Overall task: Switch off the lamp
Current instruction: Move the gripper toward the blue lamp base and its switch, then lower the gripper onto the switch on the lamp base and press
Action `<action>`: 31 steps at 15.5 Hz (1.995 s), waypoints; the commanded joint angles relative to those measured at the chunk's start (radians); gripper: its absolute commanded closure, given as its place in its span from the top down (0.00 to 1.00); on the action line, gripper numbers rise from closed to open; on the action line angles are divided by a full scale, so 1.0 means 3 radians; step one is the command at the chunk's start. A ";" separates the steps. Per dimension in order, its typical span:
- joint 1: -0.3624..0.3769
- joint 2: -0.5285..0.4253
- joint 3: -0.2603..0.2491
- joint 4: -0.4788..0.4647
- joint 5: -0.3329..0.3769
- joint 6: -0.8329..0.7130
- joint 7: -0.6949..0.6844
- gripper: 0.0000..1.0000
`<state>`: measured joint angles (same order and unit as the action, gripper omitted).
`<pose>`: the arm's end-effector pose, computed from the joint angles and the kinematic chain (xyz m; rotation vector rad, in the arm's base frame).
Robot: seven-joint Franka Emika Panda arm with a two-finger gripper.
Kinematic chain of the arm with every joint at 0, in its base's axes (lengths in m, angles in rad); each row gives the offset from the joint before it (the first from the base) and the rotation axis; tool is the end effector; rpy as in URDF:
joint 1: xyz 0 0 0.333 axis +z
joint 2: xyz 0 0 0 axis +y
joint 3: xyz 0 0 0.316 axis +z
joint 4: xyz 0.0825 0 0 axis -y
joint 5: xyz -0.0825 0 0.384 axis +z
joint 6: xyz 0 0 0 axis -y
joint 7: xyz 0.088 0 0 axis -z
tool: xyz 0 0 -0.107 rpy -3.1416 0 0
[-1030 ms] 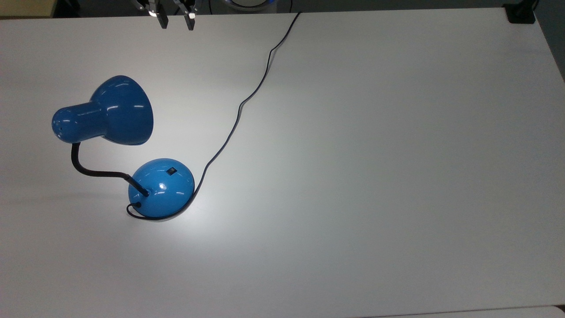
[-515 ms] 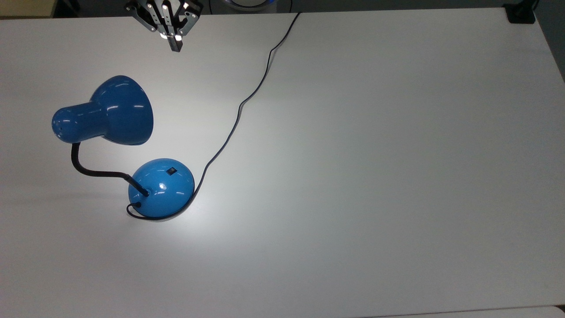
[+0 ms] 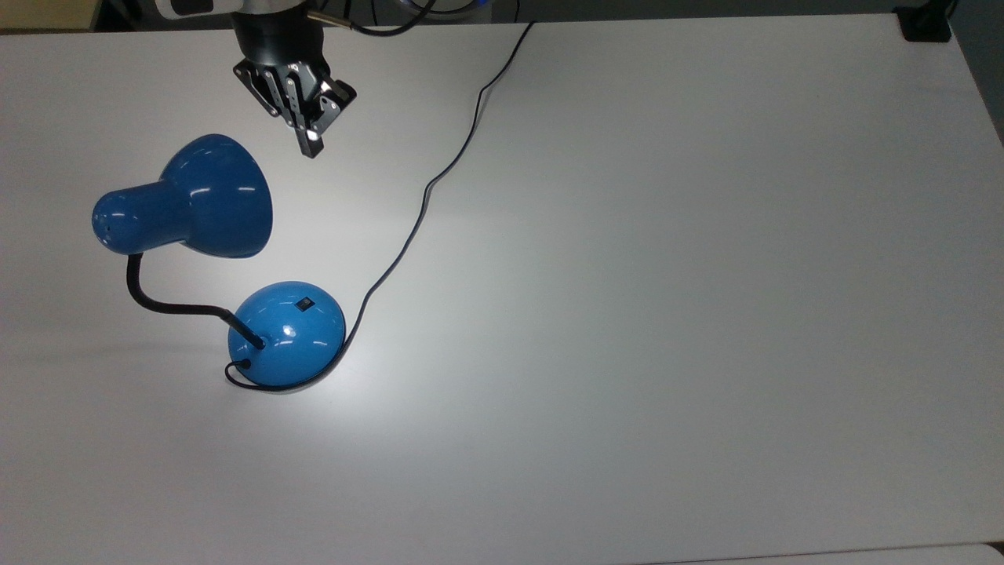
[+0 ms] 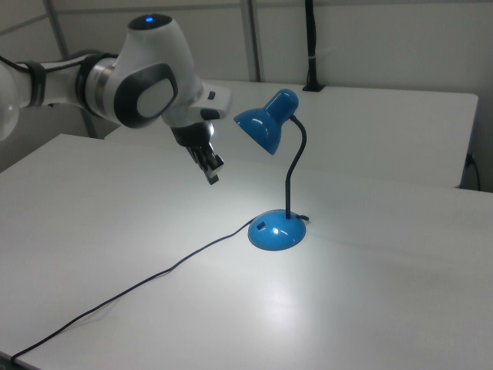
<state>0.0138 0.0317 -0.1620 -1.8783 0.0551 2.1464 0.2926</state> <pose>0.5866 -0.0843 0.5131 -2.9772 0.7043 -0.3581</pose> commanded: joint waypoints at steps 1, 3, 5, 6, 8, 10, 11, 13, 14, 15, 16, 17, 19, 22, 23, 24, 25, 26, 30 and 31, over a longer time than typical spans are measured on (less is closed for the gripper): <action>0.0020 -0.0029 0.0028 -0.0335 -0.0030 0.0509 0.0170 0.00; 0.0005 0.0103 0.0095 -0.0371 -0.0269 0.0719 0.0450 0.00; -0.0005 0.0272 0.0141 -0.0371 -0.0617 0.0877 0.0818 0.00; -0.0005 0.0333 0.0161 -0.0371 -0.0730 0.0949 0.0966 0.00; 0.0005 0.0395 0.0161 -0.0376 -0.0823 0.1067 0.1095 0.00; 0.0005 0.0456 0.0161 -0.0376 -0.0823 0.1190 0.1116 0.00; 0.0000 0.0487 0.0156 -0.0376 -0.0828 0.1251 0.1141 0.00; 0.0000 0.0538 0.0161 -0.0381 -0.0940 0.1292 0.1264 0.00; 0.0000 0.0554 0.0161 -0.0402 -0.1026 0.1303 0.1345 0.00; 0.0000 0.0579 0.0161 -0.0402 -0.1113 0.1308 0.1432 0.00; 0.0000 0.0635 0.0167 -0.0397 -0.1195 0.1313 0.1524 0.00; 0.0000 0.0686 0.0187 -0.0392 -0.1262 0.1379 0.1631 0.00; -0.0005 0.0779 0.0207 -0.0391 -0.1405 0.1512 0.1831 0.00; -0.0015 0.0855 0.0207 -0.0356 -0.1554 0.1528 0.2000 0.00; -0.0015 0.0901 0.0207 -0.0335 -0.1579 0.1538 0.2016 0.00; -0.0015 0.0957 0.0207 -0.0290 -0.1595 0.1568 0.2036 0.00; -0.0015 0.0993 0.0207 -0.0269 -0.1600 0.1599 0.2077 0.00; -0.0021 0.1014 0.0207 -0.0243 -0.1615 0.1614 0.2108 0.00; -0.0041 0.1111 0.0207 -0.0131 -0.1641 0.1620 0.2154 0.00; -0.0051 0.1137 0.0207 -0.0100 -0.1641 0.1620 0.2154 0.00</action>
<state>0.0114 0.3370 -0.1044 -1.9508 -0.4104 2.6108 0.9051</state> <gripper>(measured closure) 0.991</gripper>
